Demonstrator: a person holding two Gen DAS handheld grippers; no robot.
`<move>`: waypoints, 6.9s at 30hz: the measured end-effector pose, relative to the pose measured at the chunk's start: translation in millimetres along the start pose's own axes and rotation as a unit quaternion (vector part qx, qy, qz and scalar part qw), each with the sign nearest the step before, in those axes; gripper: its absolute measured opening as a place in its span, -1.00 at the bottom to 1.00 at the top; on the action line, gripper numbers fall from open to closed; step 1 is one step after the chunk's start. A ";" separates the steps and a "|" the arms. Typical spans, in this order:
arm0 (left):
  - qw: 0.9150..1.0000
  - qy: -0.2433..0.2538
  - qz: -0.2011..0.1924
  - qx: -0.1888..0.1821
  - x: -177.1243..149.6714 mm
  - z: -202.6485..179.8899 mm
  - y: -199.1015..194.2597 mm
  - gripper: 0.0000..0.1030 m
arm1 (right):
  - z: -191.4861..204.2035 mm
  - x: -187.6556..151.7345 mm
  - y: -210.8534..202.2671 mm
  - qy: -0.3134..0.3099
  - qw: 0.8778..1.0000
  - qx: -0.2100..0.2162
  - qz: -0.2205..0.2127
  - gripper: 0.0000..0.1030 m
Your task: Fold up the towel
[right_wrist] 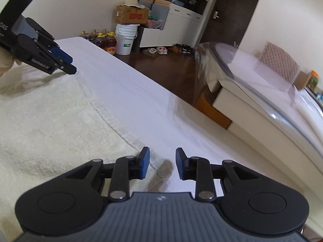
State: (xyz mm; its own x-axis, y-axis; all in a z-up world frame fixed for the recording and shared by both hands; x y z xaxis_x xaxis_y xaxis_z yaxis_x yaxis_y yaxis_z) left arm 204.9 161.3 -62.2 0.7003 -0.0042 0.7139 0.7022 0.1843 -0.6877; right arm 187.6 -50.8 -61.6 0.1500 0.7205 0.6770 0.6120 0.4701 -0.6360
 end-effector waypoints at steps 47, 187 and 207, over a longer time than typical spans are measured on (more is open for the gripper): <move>0.973 0.187 0.013 -0.136 -123.8 0.9 -159.0 0.70 | 152.3 -118.8 -225.7 -0.182 0.978 0.097 -0.036 -0.16; 0.997 0.049 0.029 -0.054 -3.9 88.0 -49.1 -0.21 | 53.5 25.6 -110.7 0.040 0.990 0.099 -0.089 -0.37; 0.997 0.016 0.021 -0.067 -58.2 121.5 -102.9 0.02 | 229.8 95.4 -60.7 -0.186 0.977 0.085 -0.058 -0.44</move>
State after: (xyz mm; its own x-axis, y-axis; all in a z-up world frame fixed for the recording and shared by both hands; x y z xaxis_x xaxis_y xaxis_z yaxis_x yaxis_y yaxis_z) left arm 76.3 262.0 -16.9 0.7318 -0.0314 0.6808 0.6814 0.0525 -0.7301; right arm -13.7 106.6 -43.6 -0.2242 0.7774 0.5877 0.4660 0.6152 -0.6359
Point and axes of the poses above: each gripper's, at about its wrist camera, not at the fingertips, and y roughly the way its jaws point, z to its left, x to its top, the point moved 5 cm from there along y, roughly the way its jaws point, and after that the axes turned 7 degrees about -y, right-handed, at the moved point
